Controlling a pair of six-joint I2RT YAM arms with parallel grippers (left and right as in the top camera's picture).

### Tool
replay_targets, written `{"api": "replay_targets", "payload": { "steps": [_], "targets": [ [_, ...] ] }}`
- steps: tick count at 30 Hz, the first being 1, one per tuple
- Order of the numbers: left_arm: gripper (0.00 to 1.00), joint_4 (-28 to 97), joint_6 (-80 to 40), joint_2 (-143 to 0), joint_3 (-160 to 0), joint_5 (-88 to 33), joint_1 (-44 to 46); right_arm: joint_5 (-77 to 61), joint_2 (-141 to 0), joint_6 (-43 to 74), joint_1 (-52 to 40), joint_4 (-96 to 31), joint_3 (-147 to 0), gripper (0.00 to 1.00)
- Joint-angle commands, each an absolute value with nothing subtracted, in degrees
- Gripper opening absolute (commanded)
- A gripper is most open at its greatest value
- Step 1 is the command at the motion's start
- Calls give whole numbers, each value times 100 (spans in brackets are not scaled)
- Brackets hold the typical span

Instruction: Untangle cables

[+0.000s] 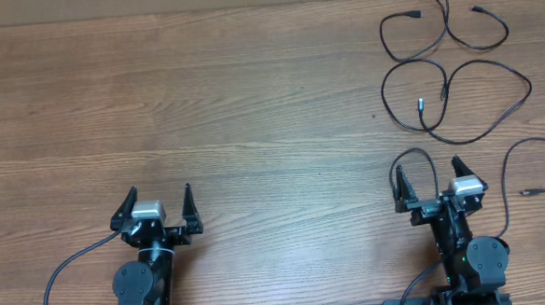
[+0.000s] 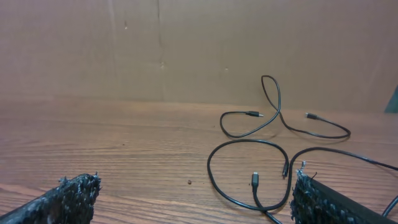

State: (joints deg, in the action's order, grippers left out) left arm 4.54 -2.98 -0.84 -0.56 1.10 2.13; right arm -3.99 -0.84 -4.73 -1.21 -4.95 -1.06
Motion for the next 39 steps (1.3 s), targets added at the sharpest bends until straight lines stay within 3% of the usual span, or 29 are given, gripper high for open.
{"api": "replay_targets", "payload": {
  "steps": [1, 39],
  "targets": [
    [100, 443, -257, -25, -25, 145, 180, -325, -16, -475, -154, -460, -49, 100],
    [100, 440, -255, -25, -25, 145, 180, -283, -16, -434, -154, -467, -49, 100]
  ]
}}
